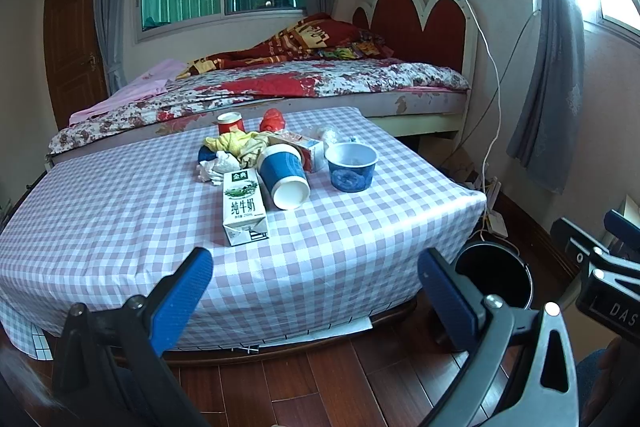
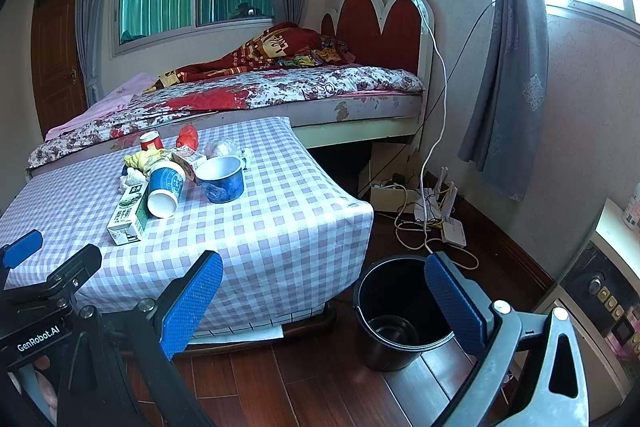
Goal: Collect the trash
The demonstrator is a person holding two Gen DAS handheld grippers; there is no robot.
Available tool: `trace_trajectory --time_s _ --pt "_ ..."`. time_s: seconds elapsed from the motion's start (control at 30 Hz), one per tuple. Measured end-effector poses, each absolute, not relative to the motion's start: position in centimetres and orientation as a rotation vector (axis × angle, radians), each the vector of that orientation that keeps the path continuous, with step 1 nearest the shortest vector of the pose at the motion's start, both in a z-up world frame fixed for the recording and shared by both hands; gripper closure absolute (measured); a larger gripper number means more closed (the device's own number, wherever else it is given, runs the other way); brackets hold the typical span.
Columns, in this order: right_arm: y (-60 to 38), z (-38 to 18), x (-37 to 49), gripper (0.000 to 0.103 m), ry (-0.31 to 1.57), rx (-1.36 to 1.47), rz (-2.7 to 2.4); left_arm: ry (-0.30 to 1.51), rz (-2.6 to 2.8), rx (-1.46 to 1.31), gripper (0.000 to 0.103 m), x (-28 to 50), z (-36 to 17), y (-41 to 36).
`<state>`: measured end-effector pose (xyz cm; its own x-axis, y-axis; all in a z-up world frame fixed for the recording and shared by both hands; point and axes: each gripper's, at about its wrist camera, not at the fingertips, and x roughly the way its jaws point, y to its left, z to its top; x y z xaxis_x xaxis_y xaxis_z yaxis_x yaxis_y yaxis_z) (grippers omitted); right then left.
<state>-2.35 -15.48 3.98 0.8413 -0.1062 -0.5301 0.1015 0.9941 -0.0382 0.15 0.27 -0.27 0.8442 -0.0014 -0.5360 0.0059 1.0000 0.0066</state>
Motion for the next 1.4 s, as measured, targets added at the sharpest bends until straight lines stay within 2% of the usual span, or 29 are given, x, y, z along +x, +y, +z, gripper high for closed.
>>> trace_trajectory --time_s 1.4 --pt "-15.0 4.0 -2.0 0.001 0.564 -0.018 -0.102 0.569 0.010 -0.002 0.001 0.2 -0.5 1.3"
